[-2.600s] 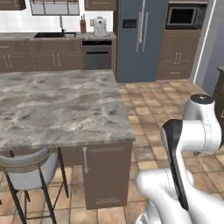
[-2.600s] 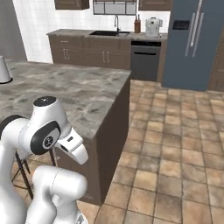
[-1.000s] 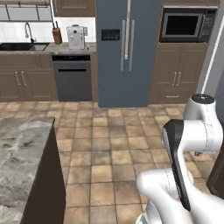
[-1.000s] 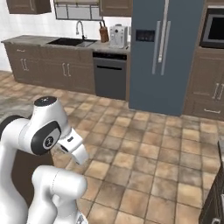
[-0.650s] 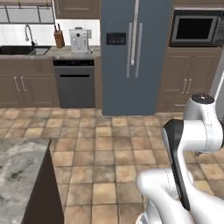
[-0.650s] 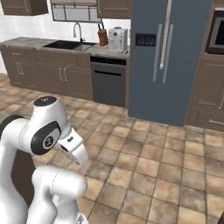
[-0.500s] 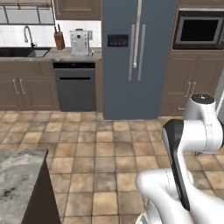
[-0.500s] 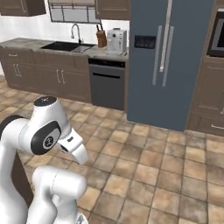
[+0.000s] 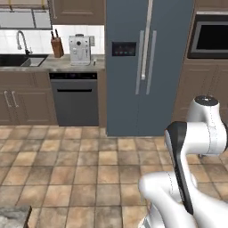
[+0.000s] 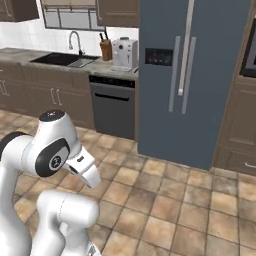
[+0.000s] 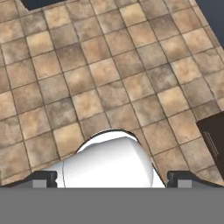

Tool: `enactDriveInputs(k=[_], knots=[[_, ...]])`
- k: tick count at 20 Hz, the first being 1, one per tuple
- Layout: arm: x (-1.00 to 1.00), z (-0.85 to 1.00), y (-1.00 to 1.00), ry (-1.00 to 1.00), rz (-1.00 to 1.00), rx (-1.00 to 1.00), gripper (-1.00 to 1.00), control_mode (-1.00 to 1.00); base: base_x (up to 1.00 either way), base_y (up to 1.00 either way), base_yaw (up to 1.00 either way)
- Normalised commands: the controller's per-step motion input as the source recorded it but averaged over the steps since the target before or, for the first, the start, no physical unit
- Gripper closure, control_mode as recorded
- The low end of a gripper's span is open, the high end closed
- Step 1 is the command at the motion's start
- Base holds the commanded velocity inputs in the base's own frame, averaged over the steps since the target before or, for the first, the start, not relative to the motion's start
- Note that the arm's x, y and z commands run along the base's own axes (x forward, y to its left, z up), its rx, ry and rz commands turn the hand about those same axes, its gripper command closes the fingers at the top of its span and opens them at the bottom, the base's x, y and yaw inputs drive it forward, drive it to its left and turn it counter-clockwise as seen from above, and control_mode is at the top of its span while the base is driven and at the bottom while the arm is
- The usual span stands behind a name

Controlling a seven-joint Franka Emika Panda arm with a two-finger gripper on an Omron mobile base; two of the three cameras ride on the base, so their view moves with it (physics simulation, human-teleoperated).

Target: Take the fork and place it on the left side of the plate. Then take the spoon and place it on the right side of the plate. Make sure they're directly next to the plate.

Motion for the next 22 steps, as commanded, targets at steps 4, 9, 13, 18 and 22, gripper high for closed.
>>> enactDriveInputs(k=[4, 9, 13, 18, 22], knots=[[0.0, 0.0, 0.0, 0.0, 0.0, 0.0, -1.0, 1.0, 1.0, 0.17, 0.0], [0.0, 0.0, 0.0, 0.0, 0.0, 0.0, -1.0, 1.0, 1.0, 0.29, 0.0], [0.0, 0.0, 0.0, 0.0, 0.0, 0.0, -1.0, 1.0, 1.0, 0.4, 0.0], [0.0, 0.0, 0.0, 0.0, 0.0, 0.0, -1.0, 1.0, 1.0, 0.47, 0.0], [0.0, 0.0, 0.0, 0.0, 0.0, 0.0, -1.0, 1.0, 1.0, 0.5, 0.0]])
